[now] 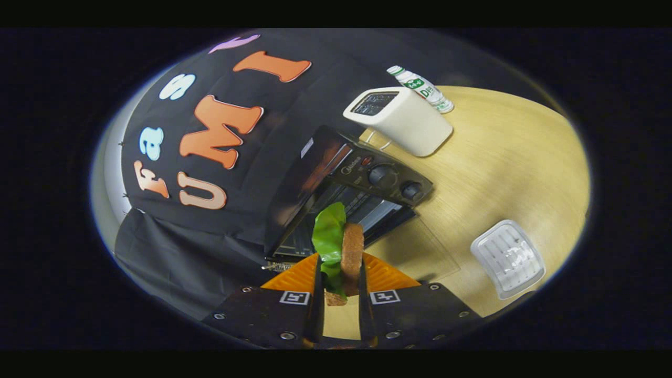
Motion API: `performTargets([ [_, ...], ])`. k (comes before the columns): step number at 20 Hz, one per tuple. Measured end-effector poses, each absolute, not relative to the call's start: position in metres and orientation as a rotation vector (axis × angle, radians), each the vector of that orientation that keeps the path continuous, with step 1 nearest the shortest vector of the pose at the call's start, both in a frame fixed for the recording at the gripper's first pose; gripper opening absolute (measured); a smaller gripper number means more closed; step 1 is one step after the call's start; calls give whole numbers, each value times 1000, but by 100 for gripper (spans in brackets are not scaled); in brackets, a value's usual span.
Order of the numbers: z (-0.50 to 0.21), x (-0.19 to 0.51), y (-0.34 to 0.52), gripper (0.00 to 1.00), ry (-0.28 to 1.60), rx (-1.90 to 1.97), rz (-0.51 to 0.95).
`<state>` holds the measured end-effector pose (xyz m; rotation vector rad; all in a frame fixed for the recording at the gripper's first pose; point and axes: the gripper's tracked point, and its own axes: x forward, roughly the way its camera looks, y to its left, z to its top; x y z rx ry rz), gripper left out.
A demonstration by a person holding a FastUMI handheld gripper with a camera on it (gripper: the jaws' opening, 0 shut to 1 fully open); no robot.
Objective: Open the toaster oven, put the food inside, and close the toaster oven door.
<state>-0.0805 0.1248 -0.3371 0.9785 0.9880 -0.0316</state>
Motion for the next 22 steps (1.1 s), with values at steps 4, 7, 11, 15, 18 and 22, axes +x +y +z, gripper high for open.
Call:
performTargets([
  [4,-351,-56,145,27,957,1053,-42],
  [7,-365,-38,158,27,947,1105,-48],
  [11,-384,-21,173,27,941,1149,-37],
  [15,-400,-4,186,27,918,1183,-48],
  [18,-415,8,191,27,896,1180,-85],
  [22,-424,19,199,27,852,1184,-115],
])
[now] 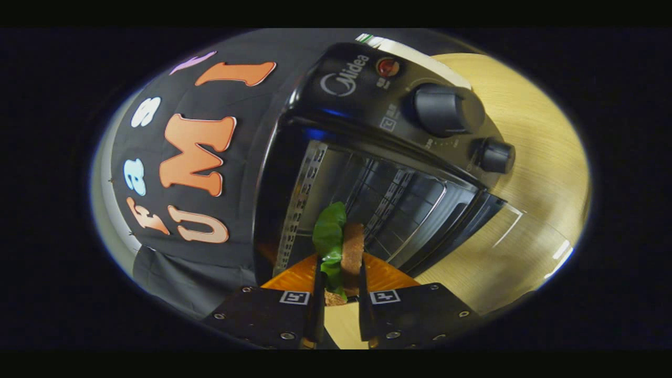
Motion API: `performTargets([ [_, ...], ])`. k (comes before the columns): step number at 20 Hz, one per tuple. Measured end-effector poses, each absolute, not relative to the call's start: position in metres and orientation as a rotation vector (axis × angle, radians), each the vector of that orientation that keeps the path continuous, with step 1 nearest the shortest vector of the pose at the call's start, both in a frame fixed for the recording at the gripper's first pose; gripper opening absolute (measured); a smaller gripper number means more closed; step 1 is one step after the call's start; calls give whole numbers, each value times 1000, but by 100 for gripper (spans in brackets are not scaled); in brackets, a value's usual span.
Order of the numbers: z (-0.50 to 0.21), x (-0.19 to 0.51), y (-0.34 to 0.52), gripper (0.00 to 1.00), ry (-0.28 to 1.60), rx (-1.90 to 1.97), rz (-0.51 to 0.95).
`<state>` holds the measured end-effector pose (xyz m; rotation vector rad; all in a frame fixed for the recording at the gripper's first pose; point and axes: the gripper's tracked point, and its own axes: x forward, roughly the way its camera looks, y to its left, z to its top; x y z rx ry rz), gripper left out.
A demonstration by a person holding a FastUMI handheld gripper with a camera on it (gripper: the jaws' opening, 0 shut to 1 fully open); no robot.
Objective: Open the toaster oven, put the food inside, and close the toaster oven door.
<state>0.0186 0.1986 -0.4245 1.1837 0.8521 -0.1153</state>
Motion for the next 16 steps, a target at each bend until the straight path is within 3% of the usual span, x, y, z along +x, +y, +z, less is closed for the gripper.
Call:
performTargets([
  [8,-441,36,197,27,777,1048,-221],
  [11,-441,27,195,37,839,1004,-241],
  [12,-443,24,190,47,855,963,-246],
  [16,-431,3,174,70,927,797,-205],
])
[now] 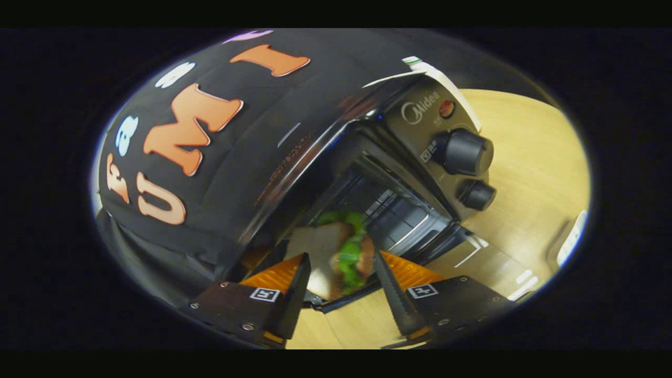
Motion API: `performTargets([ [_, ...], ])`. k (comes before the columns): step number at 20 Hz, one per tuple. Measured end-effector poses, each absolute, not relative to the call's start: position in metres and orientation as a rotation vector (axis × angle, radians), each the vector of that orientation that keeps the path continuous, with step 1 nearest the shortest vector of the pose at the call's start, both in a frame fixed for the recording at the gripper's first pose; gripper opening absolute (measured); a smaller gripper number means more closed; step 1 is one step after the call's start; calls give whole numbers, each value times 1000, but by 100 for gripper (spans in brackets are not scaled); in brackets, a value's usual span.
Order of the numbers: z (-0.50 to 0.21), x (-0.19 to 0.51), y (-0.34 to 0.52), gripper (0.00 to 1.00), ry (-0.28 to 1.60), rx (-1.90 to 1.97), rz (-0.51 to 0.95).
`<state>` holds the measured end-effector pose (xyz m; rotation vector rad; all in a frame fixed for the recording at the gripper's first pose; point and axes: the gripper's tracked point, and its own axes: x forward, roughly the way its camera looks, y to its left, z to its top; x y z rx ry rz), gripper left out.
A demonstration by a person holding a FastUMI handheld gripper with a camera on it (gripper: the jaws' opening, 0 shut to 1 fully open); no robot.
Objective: Open the toaster oven, put the food inside, and close the toaster oven door.
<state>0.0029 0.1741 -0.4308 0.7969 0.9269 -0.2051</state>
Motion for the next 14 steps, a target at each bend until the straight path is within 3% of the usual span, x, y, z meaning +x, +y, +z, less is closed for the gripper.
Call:
performTargets([
  [3,-425,-16,168,86,985,690,-152],
  [14,-394,-135,159,91,1130,203,128],
])
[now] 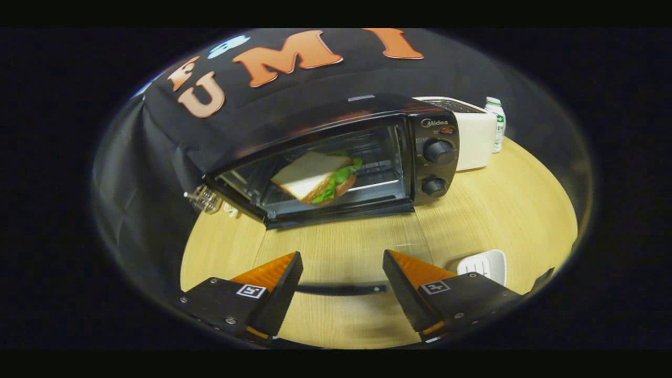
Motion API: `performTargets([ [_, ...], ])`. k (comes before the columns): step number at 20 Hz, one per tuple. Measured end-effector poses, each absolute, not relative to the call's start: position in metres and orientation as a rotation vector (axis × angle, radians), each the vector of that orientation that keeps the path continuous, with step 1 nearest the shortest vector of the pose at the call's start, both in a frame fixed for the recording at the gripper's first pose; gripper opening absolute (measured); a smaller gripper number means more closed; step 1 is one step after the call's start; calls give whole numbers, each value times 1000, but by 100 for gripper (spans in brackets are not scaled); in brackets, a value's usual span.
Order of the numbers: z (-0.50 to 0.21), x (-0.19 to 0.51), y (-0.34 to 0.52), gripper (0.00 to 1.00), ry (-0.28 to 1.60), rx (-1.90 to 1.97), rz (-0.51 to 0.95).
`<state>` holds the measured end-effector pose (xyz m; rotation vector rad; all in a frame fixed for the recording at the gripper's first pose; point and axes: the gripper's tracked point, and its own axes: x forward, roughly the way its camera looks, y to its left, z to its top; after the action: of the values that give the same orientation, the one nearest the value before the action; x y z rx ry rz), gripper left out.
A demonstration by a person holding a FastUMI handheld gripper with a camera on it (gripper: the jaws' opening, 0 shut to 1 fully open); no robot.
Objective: Open the toaster oven, put the food inside, and close the toaster oven door.
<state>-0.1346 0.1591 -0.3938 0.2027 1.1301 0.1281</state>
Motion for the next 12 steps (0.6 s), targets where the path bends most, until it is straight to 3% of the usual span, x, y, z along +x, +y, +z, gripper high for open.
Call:
performTargets([
  [12,-444,-212,148,92,1349,63,191],
])
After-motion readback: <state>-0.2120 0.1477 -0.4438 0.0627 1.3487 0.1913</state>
